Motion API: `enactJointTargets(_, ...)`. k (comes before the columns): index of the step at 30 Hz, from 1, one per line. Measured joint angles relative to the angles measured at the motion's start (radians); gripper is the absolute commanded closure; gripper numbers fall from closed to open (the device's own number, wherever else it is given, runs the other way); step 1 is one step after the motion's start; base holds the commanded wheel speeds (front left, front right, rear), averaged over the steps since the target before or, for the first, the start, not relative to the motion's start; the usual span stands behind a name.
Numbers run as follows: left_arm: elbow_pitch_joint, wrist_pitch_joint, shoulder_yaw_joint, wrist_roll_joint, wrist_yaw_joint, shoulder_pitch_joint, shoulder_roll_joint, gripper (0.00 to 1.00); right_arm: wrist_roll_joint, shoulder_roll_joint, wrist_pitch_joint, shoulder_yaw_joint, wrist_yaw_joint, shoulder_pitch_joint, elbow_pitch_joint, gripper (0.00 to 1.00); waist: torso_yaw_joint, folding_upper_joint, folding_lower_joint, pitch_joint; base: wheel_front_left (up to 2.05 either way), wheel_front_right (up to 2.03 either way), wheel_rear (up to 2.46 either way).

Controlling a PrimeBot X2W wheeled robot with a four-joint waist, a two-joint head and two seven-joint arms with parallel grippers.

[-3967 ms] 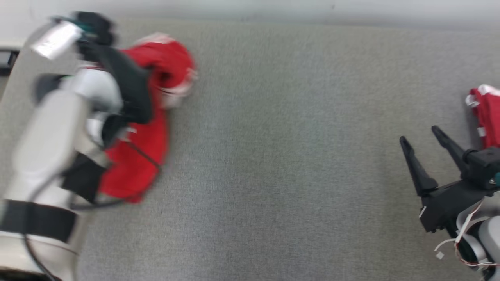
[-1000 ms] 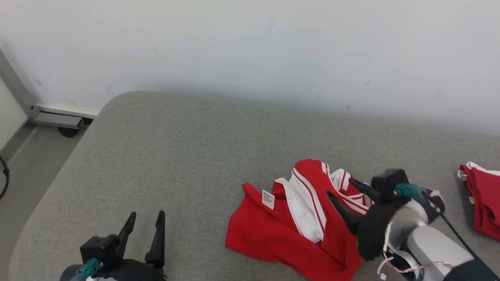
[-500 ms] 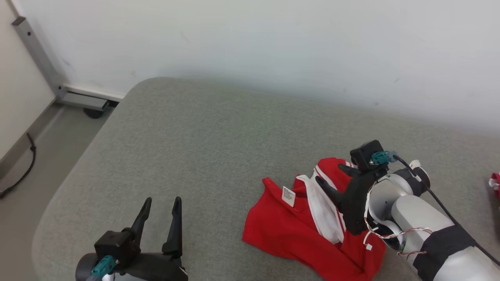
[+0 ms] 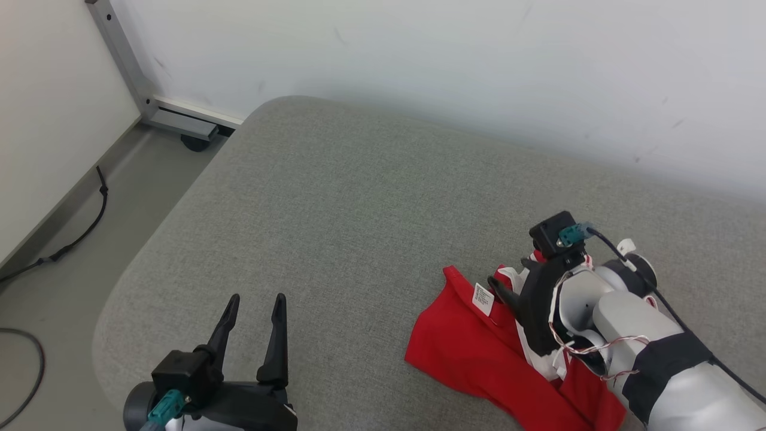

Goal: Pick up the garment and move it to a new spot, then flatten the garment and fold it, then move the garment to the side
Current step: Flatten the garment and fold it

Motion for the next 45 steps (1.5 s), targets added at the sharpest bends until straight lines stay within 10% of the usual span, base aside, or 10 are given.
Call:
enactJointTargets(6,-0.003,0.000,0.011,0.007,0.000,0.020,-0.012,0.00,0.000,0.016,0.035,0.033,0.004,-0.002,0.082,0.00,0.011,0.0000,0.0000,0.005,0.00,0.00,0.00)
enactJointTargets(7,-0.003,0.000,0.011,0.007,0.000,0.022,-0.013,0.00,0.000,0.019,0.035,0.035,0.004,-0.002,0.088,0.71,0.011,0.0000,0.0000,0.006,0.00,0.00,0.00)
enactJointTargets(8,-0.004,0.000,0.012,0.007,0.000,0.022,-0.014,0.00,0.000,0.020,0.035,0.037,0.004,-0.002,0.094,1.00,0.011,0.0000,0.0000,0.006,0.00,0.00,0.00)
enactJointTargets(40,-0.035,0.017,0.010,0.026,-0.002,0.066,-0.023,0.00,0.129,-0.066,-0.331,-0.020,0.014,0.176,-0.093,1.00,-0.264,0.0000,0.0000,0.009,0.00,0.00,0.00)
enactJointTargets(41,-0.032,0.022,0.005,0.027,-0.002,0.056,-0.026,0.00,0.133,-0.072,-0.337,-0.023,0.014,0.181,-0.095,0.83,-0.268,0.0000,0.0000,0.013,0.00,0.00,0.00)
enactJointTargets(43,-0.027,0.023,-0.002,0.028,-0.002,0.034,-0.027,0.00,0.144,-0.086,-0.347,-0.026,0.014,0.191,-0.103,0.00,-0.269,0.0001,0.0000,0.025,0.00,0.00,0.00)
enactJointTargets(45,-0.020,0.026,-0.002,0.028,-0.002,0.033,-0.027,0.00,0.147,-0.088,-0.353,-0.024,0.014,0.190,-0.113,0.00,-0.262,0.0000,0.0000,0.026,0.00,0.00,0.00)
